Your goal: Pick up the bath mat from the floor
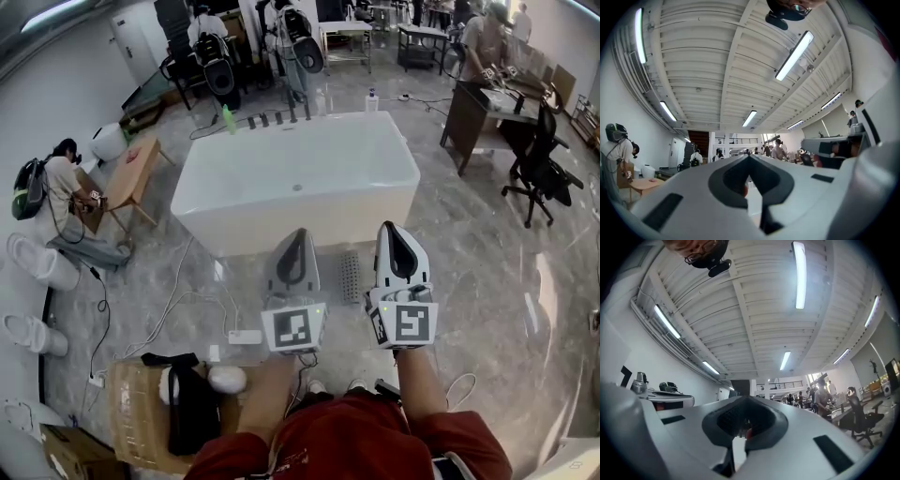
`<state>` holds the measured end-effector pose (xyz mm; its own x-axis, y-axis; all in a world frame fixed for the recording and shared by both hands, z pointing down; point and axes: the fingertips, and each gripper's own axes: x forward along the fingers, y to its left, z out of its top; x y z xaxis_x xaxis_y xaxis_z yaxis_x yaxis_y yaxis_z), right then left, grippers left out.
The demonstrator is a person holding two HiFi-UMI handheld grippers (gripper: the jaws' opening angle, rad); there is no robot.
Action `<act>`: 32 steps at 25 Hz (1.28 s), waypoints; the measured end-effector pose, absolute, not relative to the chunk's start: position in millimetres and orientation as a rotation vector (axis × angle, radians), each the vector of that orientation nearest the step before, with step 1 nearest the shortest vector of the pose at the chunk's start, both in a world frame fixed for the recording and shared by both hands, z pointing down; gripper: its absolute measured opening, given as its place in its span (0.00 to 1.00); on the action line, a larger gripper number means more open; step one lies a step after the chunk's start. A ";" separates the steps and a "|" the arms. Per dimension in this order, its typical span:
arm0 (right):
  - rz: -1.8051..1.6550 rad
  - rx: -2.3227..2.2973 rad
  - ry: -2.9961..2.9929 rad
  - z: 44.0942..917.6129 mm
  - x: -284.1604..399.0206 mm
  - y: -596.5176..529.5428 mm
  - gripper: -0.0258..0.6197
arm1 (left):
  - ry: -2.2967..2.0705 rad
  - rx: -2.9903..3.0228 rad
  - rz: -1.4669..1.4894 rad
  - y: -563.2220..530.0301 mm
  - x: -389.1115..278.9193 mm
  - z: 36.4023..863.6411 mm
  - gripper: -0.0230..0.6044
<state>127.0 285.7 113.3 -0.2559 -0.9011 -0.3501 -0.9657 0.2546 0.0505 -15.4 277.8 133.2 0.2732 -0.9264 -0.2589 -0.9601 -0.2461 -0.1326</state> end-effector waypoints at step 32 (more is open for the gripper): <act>0.366 -1.778 2.335 140.6 166.1 225.9 0.06 | 1.774 -2.316 0.185 225.5 23.6 157.5 0.06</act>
